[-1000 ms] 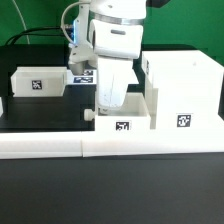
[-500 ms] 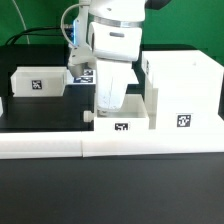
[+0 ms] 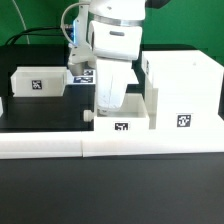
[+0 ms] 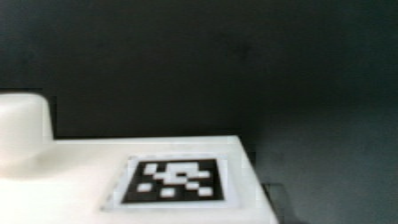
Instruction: Assemble drawer
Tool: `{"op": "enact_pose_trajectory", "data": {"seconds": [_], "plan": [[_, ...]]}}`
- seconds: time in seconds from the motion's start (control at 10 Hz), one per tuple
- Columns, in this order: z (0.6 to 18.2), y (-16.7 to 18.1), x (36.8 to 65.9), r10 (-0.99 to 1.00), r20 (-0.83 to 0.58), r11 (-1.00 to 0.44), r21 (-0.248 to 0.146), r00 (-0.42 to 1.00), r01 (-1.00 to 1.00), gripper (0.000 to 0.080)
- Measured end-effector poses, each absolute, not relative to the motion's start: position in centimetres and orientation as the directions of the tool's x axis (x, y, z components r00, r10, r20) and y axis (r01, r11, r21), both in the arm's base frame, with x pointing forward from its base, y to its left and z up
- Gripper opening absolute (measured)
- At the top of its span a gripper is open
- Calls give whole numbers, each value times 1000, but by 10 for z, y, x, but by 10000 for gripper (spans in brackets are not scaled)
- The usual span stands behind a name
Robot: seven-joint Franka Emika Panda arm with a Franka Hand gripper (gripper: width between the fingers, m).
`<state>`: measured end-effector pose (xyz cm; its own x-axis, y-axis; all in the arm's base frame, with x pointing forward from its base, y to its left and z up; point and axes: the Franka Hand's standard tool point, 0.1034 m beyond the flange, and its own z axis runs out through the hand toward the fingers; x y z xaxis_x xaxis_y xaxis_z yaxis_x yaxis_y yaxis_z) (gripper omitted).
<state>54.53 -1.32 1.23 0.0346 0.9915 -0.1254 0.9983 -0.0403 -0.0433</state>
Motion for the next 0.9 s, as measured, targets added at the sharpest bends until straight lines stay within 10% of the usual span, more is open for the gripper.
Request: {"op": "enact_pose_trajectory", "data": {"seconds": [0.9], "plan": [[10, -4, 546, 994, -105, -36, 19, 38, 999, 42]]}}
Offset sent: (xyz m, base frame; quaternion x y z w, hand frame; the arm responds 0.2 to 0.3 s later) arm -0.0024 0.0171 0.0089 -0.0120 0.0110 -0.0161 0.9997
